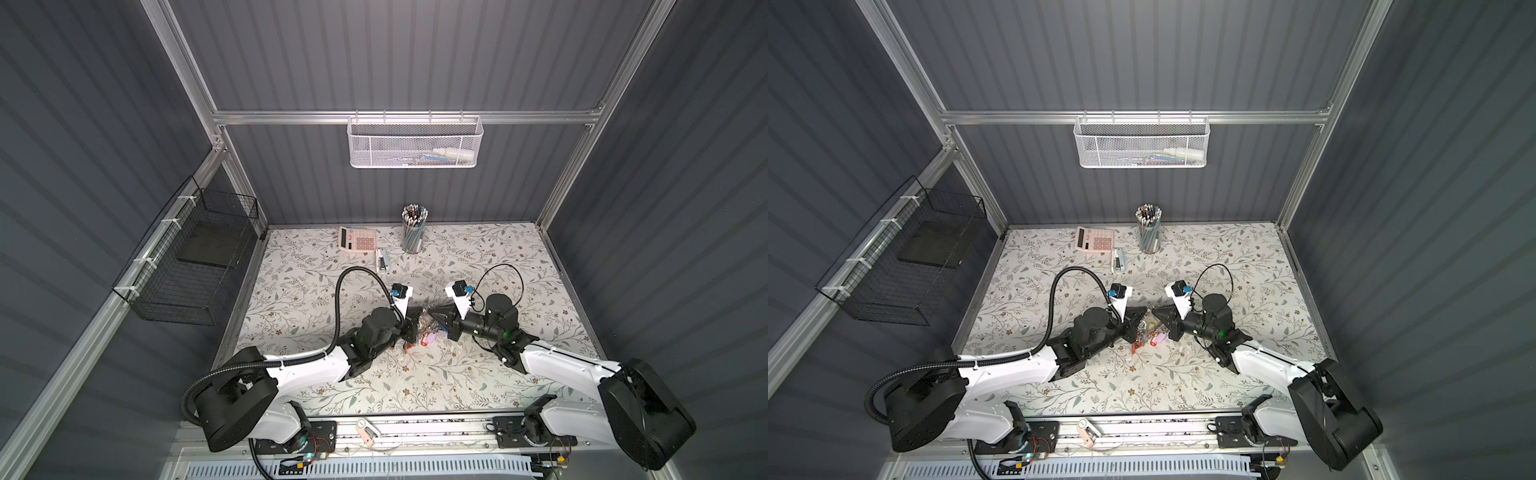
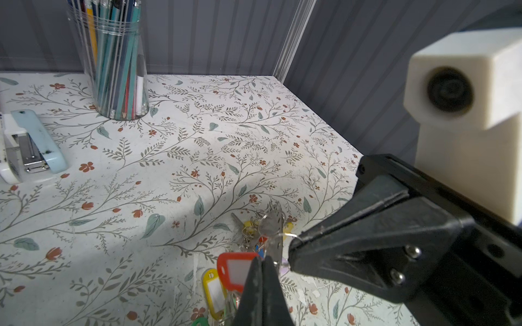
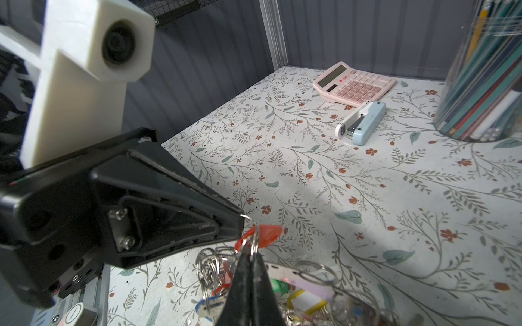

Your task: Put the keys on the keyring

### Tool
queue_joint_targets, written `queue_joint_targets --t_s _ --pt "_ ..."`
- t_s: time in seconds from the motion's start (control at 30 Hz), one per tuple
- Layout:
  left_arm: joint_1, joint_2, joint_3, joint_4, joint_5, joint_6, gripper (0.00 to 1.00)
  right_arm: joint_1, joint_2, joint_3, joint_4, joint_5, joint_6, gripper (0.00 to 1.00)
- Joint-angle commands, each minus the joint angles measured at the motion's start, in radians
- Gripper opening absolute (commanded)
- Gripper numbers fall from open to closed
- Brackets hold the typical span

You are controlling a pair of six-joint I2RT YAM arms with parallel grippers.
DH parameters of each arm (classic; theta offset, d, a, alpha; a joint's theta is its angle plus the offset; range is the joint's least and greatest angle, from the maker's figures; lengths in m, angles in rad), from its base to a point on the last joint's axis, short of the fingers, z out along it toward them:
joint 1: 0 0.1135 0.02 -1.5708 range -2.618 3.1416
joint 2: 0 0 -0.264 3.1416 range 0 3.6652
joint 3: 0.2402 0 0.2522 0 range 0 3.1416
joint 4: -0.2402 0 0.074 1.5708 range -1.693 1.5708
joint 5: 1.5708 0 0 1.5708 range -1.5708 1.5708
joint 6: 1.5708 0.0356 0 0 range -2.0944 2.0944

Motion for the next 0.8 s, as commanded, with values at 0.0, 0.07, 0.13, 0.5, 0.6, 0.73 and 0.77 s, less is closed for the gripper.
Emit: queue_joint_targets --t_s 0.0,0.07,0.13,0.5,0.6,0.73,0.77 --pt "0.014 0.034 0.027 -0.092 -0.088 -0.035 0.00 0.007 -0.011 0.017 0.101 0.010 0.023 0.00" --pt "0.014 0.044 0.028 -0.099 -0.087 -0.051 0.00 0.008 -0.010 0.010 0.111 0.019 0.027 0.00" --pt "0.013 0.058 0.051 -0.127 -0.080 -0.057 0.00 0.010 -0.006 0.000 0.143 0.013 0.035 0.00" --pt "0.019 0.048 0.172 -0.316 -0.060 -0.032 0.00 0.031 -0.028 -0.010 0.190 0.001 -0.025 0.00" --pt "0.036 0.035 0.226 -0.398 -0.018 -0.017 0.00 0.040 -0.042 -0.007 0.181 0.021 -0.060 0.00" --pt "0.066 0.015 0.299 -0.517 0.029 0.008 0.00 0.063 -0.059 0.007 0.143 0.064 -0.119 0.00" --pt "0.073 0.009 0.312 -0.539 0.040 0.014 0.00 0.068 -0.066 0.011 0.132 0.073 -0.133 0.00"
